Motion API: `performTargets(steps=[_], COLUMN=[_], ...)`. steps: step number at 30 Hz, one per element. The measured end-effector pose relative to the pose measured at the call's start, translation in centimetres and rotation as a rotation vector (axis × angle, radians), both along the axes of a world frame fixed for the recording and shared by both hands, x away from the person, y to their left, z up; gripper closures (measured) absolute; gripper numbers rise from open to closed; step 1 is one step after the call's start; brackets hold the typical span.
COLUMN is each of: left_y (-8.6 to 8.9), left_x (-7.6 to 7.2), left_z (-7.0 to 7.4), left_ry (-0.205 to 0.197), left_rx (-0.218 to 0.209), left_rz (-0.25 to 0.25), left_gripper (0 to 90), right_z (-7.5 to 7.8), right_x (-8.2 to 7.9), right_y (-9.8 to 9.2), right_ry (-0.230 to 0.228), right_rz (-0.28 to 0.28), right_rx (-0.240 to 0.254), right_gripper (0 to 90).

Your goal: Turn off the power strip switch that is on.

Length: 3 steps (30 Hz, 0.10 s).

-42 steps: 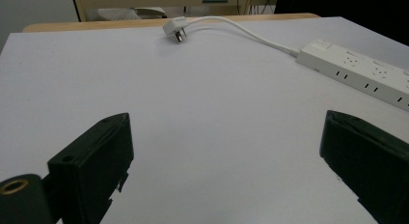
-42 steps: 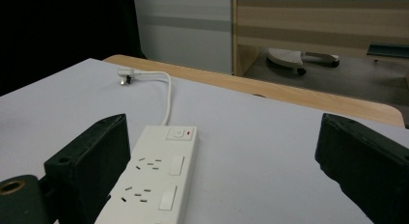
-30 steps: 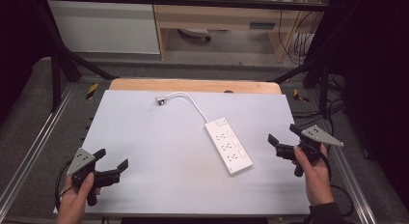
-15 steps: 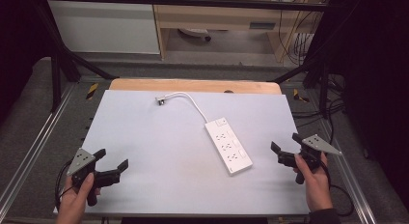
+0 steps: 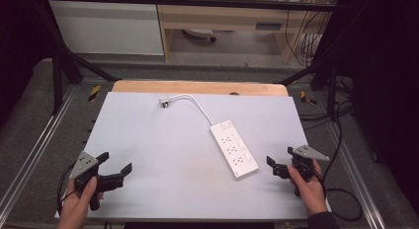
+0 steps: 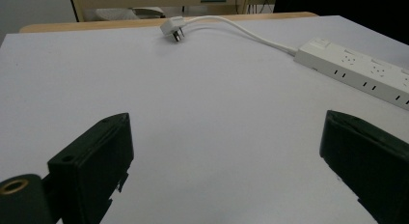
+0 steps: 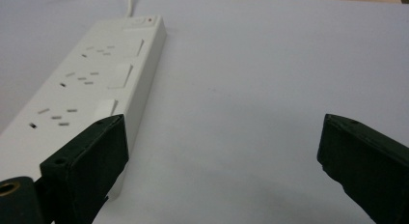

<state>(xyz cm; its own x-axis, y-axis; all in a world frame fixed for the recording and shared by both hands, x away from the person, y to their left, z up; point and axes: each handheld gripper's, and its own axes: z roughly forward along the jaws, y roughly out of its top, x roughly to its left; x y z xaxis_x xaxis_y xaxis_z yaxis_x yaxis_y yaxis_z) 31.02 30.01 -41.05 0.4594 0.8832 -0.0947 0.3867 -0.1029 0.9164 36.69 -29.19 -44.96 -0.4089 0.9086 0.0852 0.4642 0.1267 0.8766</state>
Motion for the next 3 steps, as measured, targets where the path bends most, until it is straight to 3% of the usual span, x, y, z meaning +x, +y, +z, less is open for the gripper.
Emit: performTargets(steps=[3], left_y=[-0.04], left_x=[0.03], left_z=[-0.01], left_ry=[0.0], left_rx=[0.002], left_rz=[0.0], left_gripper=[4.7], right_z=[-0.39], right_x=[0.42], right_y=[-0.06], right_ry=[0.043], right_rz=[-0.047], right_rx=[-0.04], right_gripper=[5.1])
